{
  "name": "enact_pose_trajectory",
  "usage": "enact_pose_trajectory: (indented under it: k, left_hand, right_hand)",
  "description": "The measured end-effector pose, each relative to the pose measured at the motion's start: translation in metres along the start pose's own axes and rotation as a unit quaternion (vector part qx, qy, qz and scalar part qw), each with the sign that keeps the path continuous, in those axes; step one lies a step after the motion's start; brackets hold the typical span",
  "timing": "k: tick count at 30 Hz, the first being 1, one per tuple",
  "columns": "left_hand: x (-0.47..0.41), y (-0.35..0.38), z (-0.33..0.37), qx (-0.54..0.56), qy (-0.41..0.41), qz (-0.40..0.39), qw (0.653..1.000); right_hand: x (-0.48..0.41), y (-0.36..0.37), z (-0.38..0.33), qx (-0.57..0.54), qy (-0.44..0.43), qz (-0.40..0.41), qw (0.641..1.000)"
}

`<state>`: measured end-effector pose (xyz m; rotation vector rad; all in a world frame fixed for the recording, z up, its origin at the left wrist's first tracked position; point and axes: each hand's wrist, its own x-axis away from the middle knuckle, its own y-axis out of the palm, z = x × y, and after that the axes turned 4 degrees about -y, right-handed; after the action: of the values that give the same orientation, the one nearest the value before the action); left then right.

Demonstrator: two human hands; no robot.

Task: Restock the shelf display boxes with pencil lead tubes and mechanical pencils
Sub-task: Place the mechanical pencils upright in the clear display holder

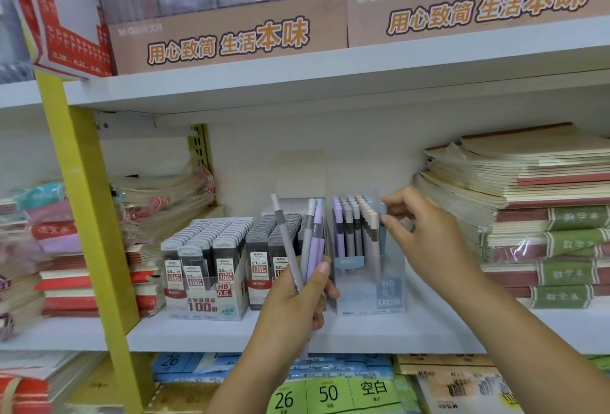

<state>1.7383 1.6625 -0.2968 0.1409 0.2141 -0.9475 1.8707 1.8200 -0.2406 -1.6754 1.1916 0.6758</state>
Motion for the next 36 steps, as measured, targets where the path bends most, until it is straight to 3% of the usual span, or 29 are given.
enact_pose_trajectory:
  k: [5,8,12,15,17,19,25,28,32,36]
  left_hand:
    - [0.002,-0.003,0.003,0.025,-0.001,-0.021,0.999]
    - [0.005,-0.004,0.004,0.042,-0.006,-0.053,0.998]
    - [0.009,-0.003,0.009,0.044,-0.003,-0.106,0.993]
    - [0.012,-0.002,0.014,0.051,-0.003,-0.128,0.990]
    - [0.015,-0.001,0.017,0.046,0.001,-0.130,0.990]
    - [0.017,-0.001,0.021,0.038,0.004,-0.136,0.990]
    - [0.012,-0.005,0.034,-0.011,-0.009,-0.153,0.988]
    - [0.008,-0.007,0.032,0.015,-0.007,-0.114,0.993]
    - [0.004,-0.009,0.018,0.015,-0.002,-0.079,0.997]
    - [0.000,-0.014,0.016,0.013,0.009,-0.060,0.998]
  right_hand:
    - [-0.010,0.005,0.010,0.117,0.029,-0.046,0.992]
    - [-0.010,0.003,0.007,0.116,0.054,-0.036,0.991]
    - [0.000,-0.003,-0.025,0.007,0.017,0.063,0.998]
    - [0.006,-0.003,-0.051,-0.147,0.066,-0.031,0.986]
    - [0.011,-0.001,-0.061,-0.249,0.113,-0.104,0.956]
    - [0.014,0.000,-0.063,-0.310,0.137,-0.121,0.933]
    - [0.009,-0.007,-0.054,-0.387,0.182,-0.026,0.904]
    - [-0.002,-0.018,-0.048,-0.400,0.178,0.049,0.897]
    - [-0.015,-0.041,-0.040,-0.319,0.087,0.162,0.930]
    - [-0.012,-0.047,-0.030,-0.189,0.029,0.136,0.972]
